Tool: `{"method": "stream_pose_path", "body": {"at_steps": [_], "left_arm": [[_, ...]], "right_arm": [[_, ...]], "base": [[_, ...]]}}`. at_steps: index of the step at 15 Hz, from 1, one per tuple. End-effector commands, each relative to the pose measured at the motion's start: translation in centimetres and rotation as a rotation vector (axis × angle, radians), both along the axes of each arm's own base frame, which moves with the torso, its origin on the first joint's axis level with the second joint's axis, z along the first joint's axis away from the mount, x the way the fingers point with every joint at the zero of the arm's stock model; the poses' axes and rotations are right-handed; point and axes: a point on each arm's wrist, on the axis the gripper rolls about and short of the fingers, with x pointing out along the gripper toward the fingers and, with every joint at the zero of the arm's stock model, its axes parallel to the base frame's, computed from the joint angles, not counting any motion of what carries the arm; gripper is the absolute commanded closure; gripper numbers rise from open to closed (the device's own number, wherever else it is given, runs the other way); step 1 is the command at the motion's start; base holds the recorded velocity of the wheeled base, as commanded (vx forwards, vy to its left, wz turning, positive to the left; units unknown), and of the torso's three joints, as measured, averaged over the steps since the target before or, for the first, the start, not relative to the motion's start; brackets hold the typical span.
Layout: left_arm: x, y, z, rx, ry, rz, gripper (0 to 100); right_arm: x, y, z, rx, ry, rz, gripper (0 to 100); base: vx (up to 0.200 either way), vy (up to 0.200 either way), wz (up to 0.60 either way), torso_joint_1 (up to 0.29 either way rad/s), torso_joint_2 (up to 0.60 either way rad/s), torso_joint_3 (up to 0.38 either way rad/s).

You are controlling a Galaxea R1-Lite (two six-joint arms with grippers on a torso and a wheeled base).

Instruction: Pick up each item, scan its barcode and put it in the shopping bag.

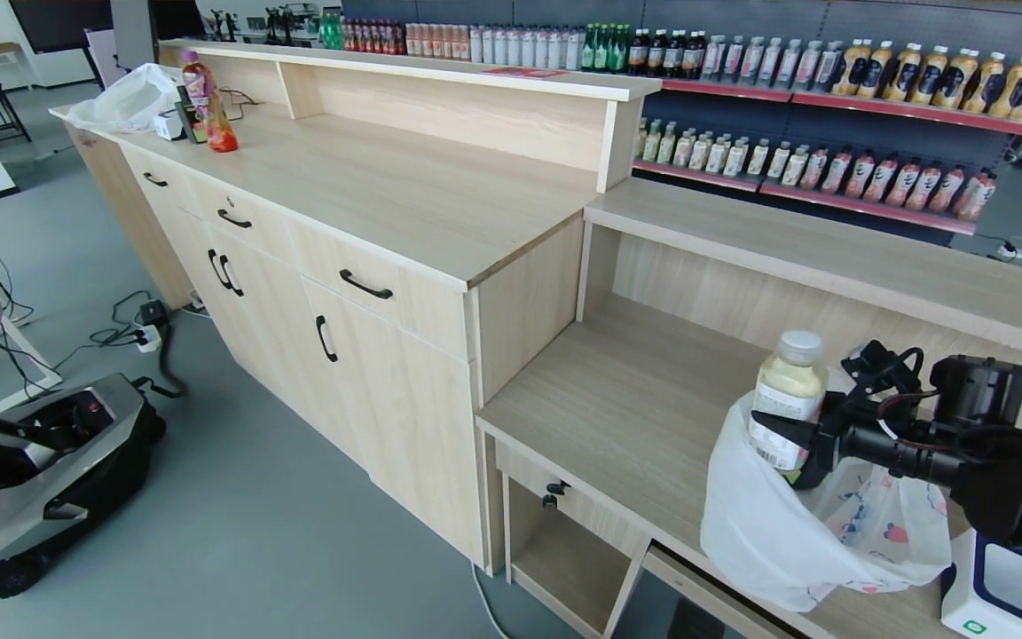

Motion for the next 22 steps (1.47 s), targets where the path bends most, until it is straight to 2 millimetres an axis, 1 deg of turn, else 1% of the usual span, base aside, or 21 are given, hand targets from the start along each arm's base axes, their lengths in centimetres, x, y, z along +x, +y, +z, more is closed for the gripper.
{"method": "stream_pose_path", "body": {"at_steps": [1,4,7,12,16,22], "left_arm": [[0.0,0.0,0.0,0.0,0.0,0.0,0],[0.0,0.0,0.0,0.0,0.0,0.0,0],[0.0,0.0,0.0,0.0,0.0,0.0,0],[0.0,0.0,0.0,0.0,0.0,0.0,0],[0.0,0.0,0.0,0.0,0.0,0.0,0],[0.0,0.0,0.0,0.0,0.0,0.0,0]], "right_arm": [[0.4,0.0,-2.0,0.002,0.05,0.007,100],[0.8,0.1,-3.6,0.015,0.031,0.067,100],[1.1,0.5,-4.6,0.018,0.034,0.091,100],[1.3,1.2,-5.7,0.013,0.032,0.115,100],[1.3,1.2,-6.9,-0.019,0.033,0.125,100],[1.0,0.8,-7.7,-0.046,0.046,0.125,100]], "base": [[0.0,0.0,0.0,0.0,0.0,0.0],[0.0,0.0,0.0,0.0,0.0,0.0],[0.0,0.0,0.0,0.0,0.0,0.0],[0.0,0.0,0.0,0.0,0.0,0.0],[0.0,0.0,0.0,0.0,0.0,0.0],[0.0,0.0,0.0,0.0,0.0,0.0]]}}
